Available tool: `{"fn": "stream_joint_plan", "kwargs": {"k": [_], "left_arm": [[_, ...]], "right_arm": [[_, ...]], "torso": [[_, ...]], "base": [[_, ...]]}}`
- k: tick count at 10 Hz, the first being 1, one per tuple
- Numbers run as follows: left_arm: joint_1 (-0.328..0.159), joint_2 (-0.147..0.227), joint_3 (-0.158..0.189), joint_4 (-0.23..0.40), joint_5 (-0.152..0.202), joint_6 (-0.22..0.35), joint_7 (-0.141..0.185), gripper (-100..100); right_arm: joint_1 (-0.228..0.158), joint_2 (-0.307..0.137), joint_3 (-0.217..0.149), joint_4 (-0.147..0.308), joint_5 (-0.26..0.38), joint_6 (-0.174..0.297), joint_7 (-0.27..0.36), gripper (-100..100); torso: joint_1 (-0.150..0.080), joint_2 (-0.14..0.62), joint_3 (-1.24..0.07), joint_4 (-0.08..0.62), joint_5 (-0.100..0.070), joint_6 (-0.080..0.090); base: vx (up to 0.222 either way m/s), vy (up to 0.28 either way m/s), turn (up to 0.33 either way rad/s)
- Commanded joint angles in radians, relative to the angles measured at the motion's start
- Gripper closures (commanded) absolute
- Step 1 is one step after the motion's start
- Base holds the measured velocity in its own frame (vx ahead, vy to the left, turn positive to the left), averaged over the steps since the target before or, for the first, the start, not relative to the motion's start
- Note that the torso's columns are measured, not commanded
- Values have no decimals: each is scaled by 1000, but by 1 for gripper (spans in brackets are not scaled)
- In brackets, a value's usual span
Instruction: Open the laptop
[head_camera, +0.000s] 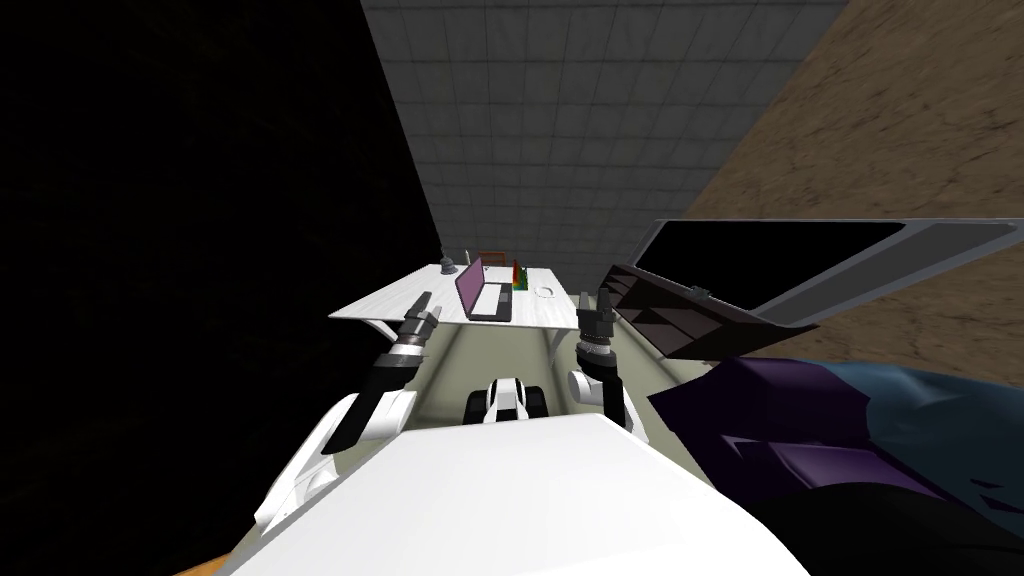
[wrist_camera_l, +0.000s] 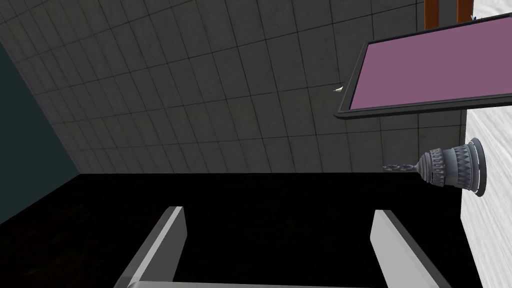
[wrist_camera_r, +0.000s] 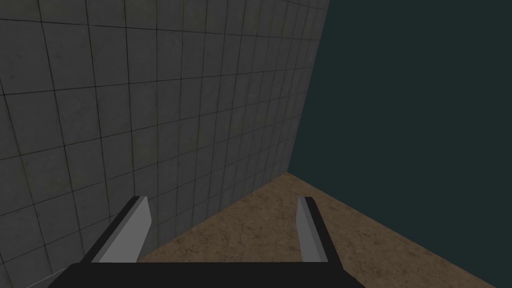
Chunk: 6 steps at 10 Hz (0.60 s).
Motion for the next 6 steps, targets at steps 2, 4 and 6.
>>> {"fn": "stream_joint_plan", "kwargs": {"k": [2, 4, 6], "left_arm": [[0, 55, 6, -26, -12, 94, 0, -100], [-1, 91, 9, -39, -19, 150, 0, -100], [-3, 128, 13, -53, -26, 207, -1, -100]], "right_arm": [[0, 0, 0, 0, 0, 0, 0, 0], [0, 0, 0, 0, 0, 0, 0, 0], [0, 0, 0, 0, 0, 0, 0, 0]], "torso": [[0, 1, 0, 0, 0, 0], [0, 0, 0, 0, 0, 0], [0, 0, 0, 0, 0, 0]], "base": [[64, -2, -44], [65, -3, -51], [79, -11, -49]]}}
